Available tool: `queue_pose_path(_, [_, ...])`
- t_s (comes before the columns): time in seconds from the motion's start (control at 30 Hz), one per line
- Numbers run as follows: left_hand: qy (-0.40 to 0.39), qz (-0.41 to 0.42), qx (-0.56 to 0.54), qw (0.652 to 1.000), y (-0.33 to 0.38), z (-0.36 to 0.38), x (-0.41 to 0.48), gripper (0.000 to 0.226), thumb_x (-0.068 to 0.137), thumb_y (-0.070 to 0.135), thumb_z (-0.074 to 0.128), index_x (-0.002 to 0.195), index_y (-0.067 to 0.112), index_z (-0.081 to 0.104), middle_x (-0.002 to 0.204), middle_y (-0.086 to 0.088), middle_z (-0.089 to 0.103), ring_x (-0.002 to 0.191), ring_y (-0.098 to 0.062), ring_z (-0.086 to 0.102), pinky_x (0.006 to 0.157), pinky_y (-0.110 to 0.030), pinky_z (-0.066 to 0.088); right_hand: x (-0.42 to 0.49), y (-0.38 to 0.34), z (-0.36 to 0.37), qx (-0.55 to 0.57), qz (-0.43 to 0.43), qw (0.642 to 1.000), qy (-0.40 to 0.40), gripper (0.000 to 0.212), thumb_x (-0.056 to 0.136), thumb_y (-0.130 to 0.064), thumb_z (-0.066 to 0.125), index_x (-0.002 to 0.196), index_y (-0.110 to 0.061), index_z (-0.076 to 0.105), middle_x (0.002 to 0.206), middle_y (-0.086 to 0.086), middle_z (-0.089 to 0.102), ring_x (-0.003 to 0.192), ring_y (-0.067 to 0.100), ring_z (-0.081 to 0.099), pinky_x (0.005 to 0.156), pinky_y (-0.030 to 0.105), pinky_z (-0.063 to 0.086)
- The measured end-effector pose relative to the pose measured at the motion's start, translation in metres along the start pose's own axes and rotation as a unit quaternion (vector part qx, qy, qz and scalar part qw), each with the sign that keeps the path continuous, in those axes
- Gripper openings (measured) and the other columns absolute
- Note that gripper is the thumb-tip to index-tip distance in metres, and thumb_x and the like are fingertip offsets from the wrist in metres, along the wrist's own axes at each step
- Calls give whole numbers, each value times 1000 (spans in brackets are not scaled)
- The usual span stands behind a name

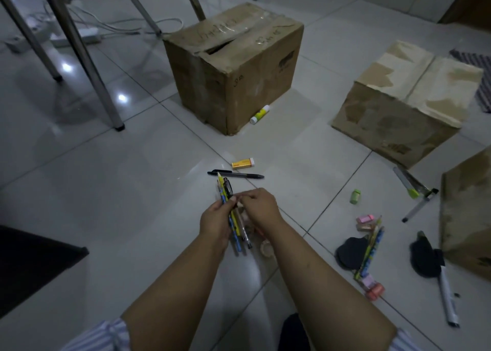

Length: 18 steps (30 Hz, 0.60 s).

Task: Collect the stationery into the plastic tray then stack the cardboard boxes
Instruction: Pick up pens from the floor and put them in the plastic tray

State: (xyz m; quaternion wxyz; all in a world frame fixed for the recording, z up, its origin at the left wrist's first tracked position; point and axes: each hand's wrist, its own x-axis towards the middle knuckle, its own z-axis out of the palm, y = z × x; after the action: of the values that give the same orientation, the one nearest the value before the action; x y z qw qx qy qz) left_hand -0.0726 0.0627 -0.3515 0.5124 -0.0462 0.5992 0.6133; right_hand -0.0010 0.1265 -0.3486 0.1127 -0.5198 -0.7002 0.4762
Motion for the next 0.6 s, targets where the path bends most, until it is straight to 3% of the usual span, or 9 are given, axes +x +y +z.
queue_pose_path(0.13, [4, -31, -8, 999, 0, -7, 6, 31, 95, 13, 51, 121, -4, 55, 83, -6, 62, 75, -15, 59, 61, -26, 49, 27, 3, -6, -93, -37, 991, 86, 39, 89, -4, 45, 126, -5, 56, 134, 17, 50, 123, 32, 44, 100, 32, 36])
queue_pose_path(0.27, [-25, -78, 4, 997, -3, -11, 8, 40, 99, 22, 43, 128, -4, 51, 83, -5, 59, 74, -14, 56, 61, -24, 46, 44, 18, -9, -233, -67, 970, -10, 59, 91, 1, 35, 147, -12, 24, 157, 7, 19, 142, 28, 22, 112, 37, 26])
queue_pose_path(0.37, [-32, -78, 1, 996, -2, -13, 9, 41, 98, 25, 46, 130, -1, 50, 81, -5, 58, 71, -14, 55, 59, -25, 46, 46, 28, -9, -301, -95, 949, -18, 54, 93, 0, 33, 145, -15, 31, 155, 3, 26, 136, 27, 30, 106, 37, 34])
queue_pose_path(0.47, [-29, -47, 6, 998, 0, -14, 9, 34, 95, 16, 52, 124, 0, 53, 84, -5, 60, 73, -15, 57, 59, -27, 47, 41, 30, -5, -303, -112, 946, 32, 36, 91, -3, 39, 124, -5, 52, 137, 10, 44, 115, 31, 46, 87, 35, 43])
queue_pose_path(0.53, [-31, -36, 15, 999, -1, -16, 10, 27, 93, 13, 54, 118, 3, 56, 87, -4, 62, 74, -16, 58, 60, -29, 47, 39, 29, -2, -292, -117, 948, 48, 34, 89, -4, 43, 122, -6, 51, 129, 12, 47, 112, 31, 46, 85, 36, 43])
queue_pose_path(0.6, [-31, -32, 15, 999, -2, -18, 10, 22, 93, 13, 54, 113, 5, 57, 88, -4, 63, 74, -17, 58, 60, -29, 47, 42, 27, -1, -302, -113, 945, 45, 44, 90, -4, 42, 134, -8, 41, 133, 12, 43, 116, 30, 42, 88, 39, 43])
